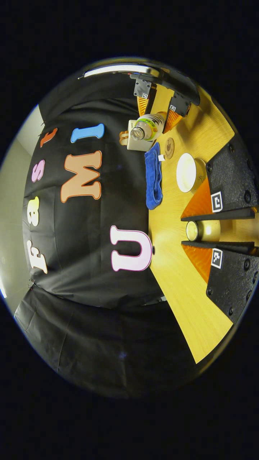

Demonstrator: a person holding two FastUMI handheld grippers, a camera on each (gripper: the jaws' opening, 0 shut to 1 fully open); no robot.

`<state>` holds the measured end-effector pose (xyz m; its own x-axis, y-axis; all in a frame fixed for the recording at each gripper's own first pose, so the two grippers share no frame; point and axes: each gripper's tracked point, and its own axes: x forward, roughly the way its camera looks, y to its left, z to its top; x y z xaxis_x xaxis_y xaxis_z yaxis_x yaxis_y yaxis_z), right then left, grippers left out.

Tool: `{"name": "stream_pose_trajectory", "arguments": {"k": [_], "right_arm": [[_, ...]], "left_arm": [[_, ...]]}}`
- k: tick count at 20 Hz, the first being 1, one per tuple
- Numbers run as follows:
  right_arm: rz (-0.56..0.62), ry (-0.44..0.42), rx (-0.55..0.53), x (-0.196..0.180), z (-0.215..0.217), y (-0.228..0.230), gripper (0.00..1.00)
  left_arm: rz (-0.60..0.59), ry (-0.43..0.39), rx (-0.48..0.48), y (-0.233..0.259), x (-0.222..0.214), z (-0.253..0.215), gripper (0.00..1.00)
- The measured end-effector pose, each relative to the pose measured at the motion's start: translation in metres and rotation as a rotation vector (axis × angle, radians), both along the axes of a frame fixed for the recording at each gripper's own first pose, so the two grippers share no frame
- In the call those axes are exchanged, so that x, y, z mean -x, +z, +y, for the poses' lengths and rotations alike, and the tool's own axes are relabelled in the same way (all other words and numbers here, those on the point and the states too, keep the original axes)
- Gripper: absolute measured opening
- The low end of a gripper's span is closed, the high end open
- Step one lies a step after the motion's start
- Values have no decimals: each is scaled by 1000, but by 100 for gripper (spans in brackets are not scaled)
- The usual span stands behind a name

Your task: Open the teacup lid with one hand, grasp the water bottle and pour water into the teacup with the other hand; after pouring, place the water bottle on the coaster and then close the teacup lid.

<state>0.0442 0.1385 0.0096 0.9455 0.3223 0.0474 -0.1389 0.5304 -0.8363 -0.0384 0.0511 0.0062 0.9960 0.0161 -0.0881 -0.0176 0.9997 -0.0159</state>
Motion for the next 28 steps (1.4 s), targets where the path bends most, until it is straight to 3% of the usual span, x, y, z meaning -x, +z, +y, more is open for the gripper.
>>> {"name": "stream_pose_trajectory", "arguments": {"k": [12, 28], "right_arm": [[-156, 52, 361, -3, 21, 2, 67], [-304, 120, 689, -8, 39, 2, 67]], "left_arm": [[-20, 10, 53, 2, 7, 12, 22], [-31, 14, 83, 4, 12, 16, 22]]}}
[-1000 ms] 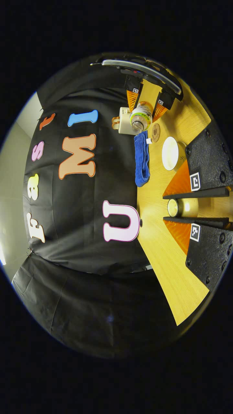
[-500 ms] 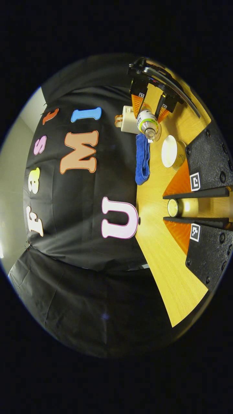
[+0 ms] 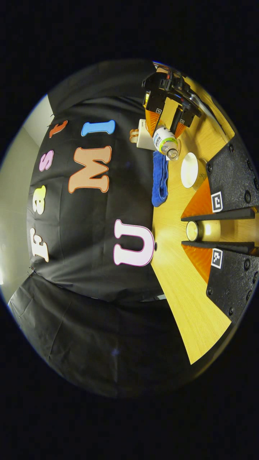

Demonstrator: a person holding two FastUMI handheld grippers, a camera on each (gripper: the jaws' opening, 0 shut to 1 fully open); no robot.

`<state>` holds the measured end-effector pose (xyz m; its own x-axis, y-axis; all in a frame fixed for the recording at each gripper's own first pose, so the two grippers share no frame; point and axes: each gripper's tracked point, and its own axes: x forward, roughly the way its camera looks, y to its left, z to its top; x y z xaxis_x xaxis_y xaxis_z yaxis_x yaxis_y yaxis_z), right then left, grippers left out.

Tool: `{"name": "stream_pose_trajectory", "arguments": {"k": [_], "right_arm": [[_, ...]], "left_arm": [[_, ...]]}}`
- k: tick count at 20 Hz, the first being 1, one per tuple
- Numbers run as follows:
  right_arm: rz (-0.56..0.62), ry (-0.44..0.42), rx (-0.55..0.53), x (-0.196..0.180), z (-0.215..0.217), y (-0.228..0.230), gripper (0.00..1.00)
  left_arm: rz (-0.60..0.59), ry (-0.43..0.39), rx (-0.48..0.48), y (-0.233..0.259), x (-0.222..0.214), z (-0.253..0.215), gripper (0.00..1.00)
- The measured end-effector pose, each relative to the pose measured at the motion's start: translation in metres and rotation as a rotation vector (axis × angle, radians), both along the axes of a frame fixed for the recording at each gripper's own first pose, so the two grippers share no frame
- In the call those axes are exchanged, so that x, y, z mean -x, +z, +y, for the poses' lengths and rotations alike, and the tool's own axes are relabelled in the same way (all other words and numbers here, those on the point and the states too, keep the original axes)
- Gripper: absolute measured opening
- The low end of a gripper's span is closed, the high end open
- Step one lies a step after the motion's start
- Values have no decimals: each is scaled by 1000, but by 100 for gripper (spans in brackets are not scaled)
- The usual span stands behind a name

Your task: Open the teacup lid with one hand, grasp the water bottle and pour water into the teacup with the other hand; after pouring, place the water bottle on the coaster and then close the teacup lid.

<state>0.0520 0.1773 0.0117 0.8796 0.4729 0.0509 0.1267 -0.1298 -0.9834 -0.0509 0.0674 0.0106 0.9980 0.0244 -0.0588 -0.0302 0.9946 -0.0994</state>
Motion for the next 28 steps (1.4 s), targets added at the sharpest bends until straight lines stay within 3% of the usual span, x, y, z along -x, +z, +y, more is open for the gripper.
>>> {"name": "stream_pose_trajectory", "arguments": {"k": [9, 23, 28], "right_arm": [[-65, 56, 152, 3, 10, 15, 67], [-135, 73, 285, -3, 15, 21, 67], [-113, 67, 280, -8, 11, 17, 66]], "left_arm": [[15, -3, 32, -3, 1, 0, 22], [10, -27, 29, 1, 2, -9, 22], [14, -38, 35, 0, 1, -15, 22]]}}
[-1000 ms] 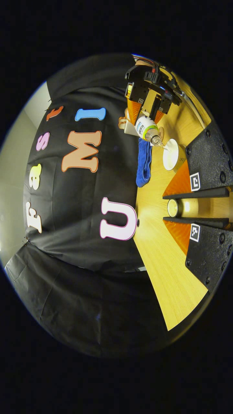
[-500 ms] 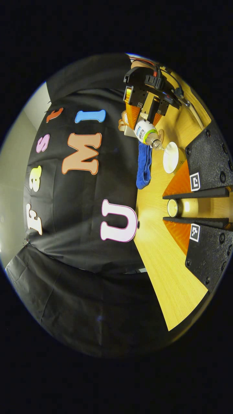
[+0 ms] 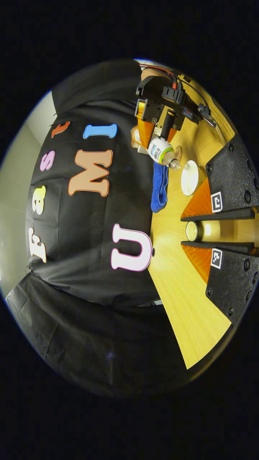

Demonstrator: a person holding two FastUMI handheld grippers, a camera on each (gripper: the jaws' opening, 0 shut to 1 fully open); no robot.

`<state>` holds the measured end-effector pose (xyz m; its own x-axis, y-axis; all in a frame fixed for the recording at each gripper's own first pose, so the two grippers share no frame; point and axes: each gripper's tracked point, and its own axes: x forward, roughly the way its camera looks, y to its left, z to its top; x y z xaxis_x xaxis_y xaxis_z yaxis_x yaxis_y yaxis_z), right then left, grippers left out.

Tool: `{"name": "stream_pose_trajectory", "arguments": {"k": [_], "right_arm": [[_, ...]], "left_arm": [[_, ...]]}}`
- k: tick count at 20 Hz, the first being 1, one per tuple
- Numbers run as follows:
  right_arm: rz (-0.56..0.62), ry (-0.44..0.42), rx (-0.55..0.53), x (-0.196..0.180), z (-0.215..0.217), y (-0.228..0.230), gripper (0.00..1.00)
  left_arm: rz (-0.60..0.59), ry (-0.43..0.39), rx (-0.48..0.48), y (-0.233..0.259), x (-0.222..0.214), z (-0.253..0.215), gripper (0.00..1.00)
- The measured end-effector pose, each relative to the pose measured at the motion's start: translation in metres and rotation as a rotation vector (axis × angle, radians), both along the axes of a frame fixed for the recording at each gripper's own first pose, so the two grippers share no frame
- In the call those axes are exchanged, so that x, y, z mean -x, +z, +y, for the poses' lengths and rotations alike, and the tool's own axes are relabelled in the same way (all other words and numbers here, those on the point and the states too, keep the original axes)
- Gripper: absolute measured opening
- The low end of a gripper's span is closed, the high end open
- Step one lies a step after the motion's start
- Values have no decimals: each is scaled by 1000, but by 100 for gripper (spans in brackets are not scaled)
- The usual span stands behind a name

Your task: Open the teacup lid with one hand, grasp the water bottle and pour water into the teacup with the other hand; after pouring, place the water bottle on the coaster and then close the teacup lid.

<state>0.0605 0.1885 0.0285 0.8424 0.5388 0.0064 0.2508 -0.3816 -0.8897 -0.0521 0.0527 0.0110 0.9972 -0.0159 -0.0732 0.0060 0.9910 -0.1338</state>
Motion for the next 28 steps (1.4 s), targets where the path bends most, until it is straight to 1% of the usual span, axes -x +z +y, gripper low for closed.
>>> {"name": "stream_pose_trajectory", "arguments": {"k": [3, 6, 9, 10, 11, 14, 15, 16, 19, 25, 28], "right_arm": [[78, -54, -89, -4, -13, -16, 67], [144, -103, -182, -5, -18, -23, 67], [231, -144, -298, -5, -25, -32, 68], [266, -154, -341, -5, -27, -35, 67], [303, -163, -386, -3, -27, -39, 68], [408, -175, -521, 10, -24, -45, 67], [445, -179, -564, 16, -21, -47, 68], [479, -183, -607, 14, -20, -48, 69], [574, -204, -729, 12, -22, -45, 67], [711, -231, -944, 13, -34, -38, 68], [771, -241, -1055, 13, -39, -34, 69]], "left_arm": [[-1, -14, -1, 2, -2, -7, 22], [-3, -18, -33, 7, -4, -10, 22], [-7, -29, -44, 12, -6, -17, 22], [-6, -33, -46, 12, -8, -20, 22], [-6, -37, -44, 13, -9, -22, 22], [2, -40, -56, 13, -11, -26, 22], [6, -38, -65, 12, -13, -27, 22], [11, -40, -72, 12, -13, -29, 22], [11, -52, -88, 15, -16, -36, 22], [26, -82, -96, 10, -28, -55, 23], [28, -101, -104, 9, -35, -66, 22]]}}
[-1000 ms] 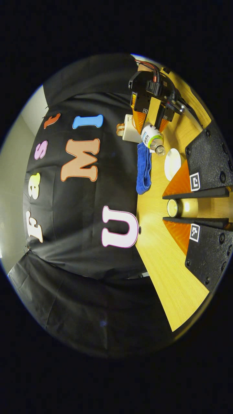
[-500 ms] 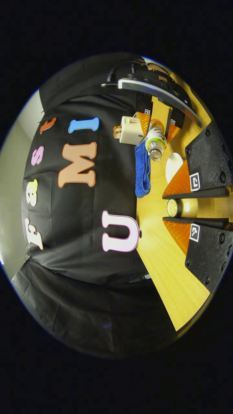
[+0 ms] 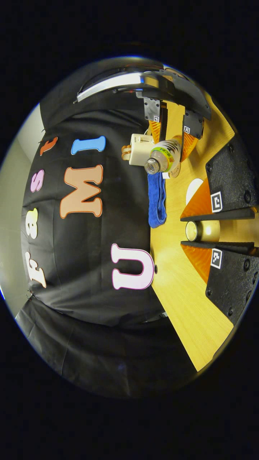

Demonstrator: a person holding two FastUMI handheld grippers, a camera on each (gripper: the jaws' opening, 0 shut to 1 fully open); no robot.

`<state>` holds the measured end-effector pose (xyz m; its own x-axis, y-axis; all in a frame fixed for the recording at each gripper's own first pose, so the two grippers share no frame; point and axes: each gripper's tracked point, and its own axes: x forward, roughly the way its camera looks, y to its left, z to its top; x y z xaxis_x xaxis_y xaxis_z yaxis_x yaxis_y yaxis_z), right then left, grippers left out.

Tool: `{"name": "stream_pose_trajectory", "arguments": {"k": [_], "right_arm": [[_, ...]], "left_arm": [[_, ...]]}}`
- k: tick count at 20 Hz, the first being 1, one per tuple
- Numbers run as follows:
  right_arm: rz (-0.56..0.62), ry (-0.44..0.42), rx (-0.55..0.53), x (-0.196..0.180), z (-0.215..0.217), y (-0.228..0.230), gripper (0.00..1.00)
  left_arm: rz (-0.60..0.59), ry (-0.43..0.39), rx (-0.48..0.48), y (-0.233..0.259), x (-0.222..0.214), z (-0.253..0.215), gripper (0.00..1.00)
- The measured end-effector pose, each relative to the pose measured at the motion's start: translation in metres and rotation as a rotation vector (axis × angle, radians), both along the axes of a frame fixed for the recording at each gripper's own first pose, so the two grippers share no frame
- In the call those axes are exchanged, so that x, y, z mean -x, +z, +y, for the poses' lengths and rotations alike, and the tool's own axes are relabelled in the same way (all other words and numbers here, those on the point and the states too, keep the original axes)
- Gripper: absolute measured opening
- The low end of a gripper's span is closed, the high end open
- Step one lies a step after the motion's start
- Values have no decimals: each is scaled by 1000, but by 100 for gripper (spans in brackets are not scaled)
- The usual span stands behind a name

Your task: Open the teacup lid with one hand, grasp the water bottle and pour water into the teacup with the other hand; after pouring, place the water bottle on the coaster and then close the teacup lid.

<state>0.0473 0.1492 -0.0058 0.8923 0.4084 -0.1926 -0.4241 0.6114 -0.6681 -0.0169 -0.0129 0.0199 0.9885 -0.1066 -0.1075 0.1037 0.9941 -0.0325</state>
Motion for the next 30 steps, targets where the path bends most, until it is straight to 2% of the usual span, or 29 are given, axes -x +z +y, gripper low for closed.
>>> {"name": "stream_pose_trajectory", "arguments": {"k": [1, 4, 9, 18, 30], "right_arm": [[4, -14, -26, -1, -4, 2, 67], [29, -49, -92, -4, -10, 9, 69], [78, -67, -206, -1, -15, 11, 67], [94, -95, -272, 2, -36, 21, 67], [114, -118, -338, 0, -50, 25, 67]], "left_arm": [[1, -9, -1, 0, -2, -4, 22], [-3, -30, -1, 0, -9, -14, 22], [21, -60, -6, -6, -21, -30, 22], [101, -83, 16, -35, -40, -51, 22], [114, -106, -7, -47, -45, -66, 22]]}}
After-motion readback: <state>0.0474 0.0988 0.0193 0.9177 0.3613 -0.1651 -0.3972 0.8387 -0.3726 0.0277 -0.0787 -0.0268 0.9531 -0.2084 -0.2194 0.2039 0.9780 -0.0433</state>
